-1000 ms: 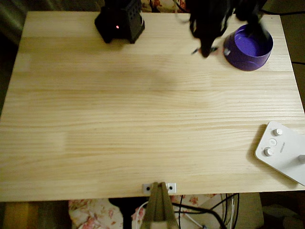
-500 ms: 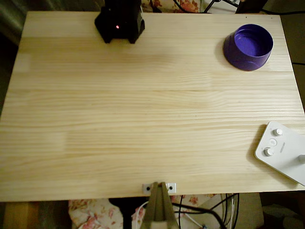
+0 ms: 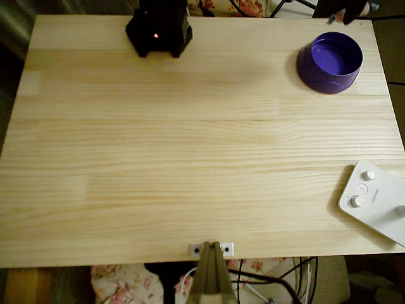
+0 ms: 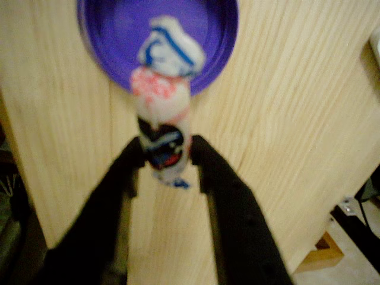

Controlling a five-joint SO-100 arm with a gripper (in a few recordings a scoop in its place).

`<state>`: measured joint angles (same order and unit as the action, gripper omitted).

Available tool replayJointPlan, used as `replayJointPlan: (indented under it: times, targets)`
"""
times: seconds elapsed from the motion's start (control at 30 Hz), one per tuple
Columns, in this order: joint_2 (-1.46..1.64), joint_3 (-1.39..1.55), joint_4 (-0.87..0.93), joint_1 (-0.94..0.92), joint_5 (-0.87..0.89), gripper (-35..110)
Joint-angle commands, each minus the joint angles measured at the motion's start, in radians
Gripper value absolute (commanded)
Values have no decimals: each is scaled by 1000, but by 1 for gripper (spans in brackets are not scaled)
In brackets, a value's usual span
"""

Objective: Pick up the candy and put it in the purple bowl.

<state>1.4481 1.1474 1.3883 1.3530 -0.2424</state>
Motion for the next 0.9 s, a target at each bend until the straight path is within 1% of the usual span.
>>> replayJointPlan:
  times: [0.0, 0.3, 0.47, 0.87]
  targets:
    - [-6, -83, -43, -2, -17, 5]
    - [-94, -97, -104, -12, -14, 5]
    - [-140, -160, -101, -12, -17, 5]
    - [-169, -183, -98, -18, -15, 7]
